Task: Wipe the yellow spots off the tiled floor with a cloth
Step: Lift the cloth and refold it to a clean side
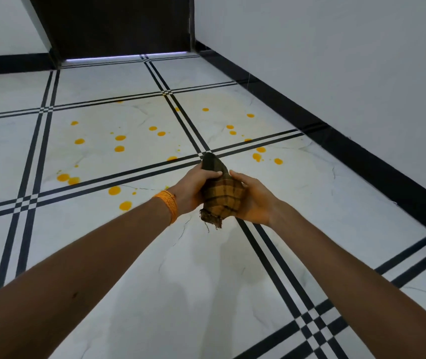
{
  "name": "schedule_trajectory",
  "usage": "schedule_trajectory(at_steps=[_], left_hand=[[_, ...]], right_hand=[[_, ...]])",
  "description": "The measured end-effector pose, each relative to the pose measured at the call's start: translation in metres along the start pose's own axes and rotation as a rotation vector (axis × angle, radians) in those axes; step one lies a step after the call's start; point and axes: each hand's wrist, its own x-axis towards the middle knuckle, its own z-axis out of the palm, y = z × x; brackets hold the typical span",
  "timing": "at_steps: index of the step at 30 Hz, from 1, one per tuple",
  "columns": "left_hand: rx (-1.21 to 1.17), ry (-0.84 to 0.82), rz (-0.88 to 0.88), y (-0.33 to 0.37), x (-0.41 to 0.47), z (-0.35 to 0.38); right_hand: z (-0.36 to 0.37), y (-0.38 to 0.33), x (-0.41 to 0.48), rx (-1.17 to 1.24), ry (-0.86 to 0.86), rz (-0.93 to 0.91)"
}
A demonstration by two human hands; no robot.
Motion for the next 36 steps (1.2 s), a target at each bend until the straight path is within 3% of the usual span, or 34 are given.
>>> schedule_trajectory(at_steps=[3,8,16,22,26,30,36], left_hand=[[0.156,0.039,0.063,-0.001,0.012,-0.003],[0.191,0.152,0.094,0.003,0.025,-0.012],[-0.001,0.284,0.026,0.058,-0.001,-0.034],[-0.13,0.184,0.008,0.106,-0.082,-0.03],[-0.091,0.339,0.045,0.155,-0.142,-0.017],[0.119,0.488,0.072,0.209,-0.209,-0.001],[-0.046,0.439,-0.15,0.35,-0.329,-0.009]], right_hand=[[-0.007,0.001,0.021,-0.149,0.081,-0.094],[-0.009,0.0,0.051,-0.236,0.159,-0.163],[0.063,-0.047,0.054,-0.087,0.161,-0.175],[0.125,-0.096,0.005,-0.069,0.115,-0.109],[0.175,-0.134,-0.046,-0.066,0.05,-0.028],[0.231,-0.175,-0.103,-0.126,0.082,0.023],[0.357,-0.266,-0.178,-0.228,0.123,0.125]])
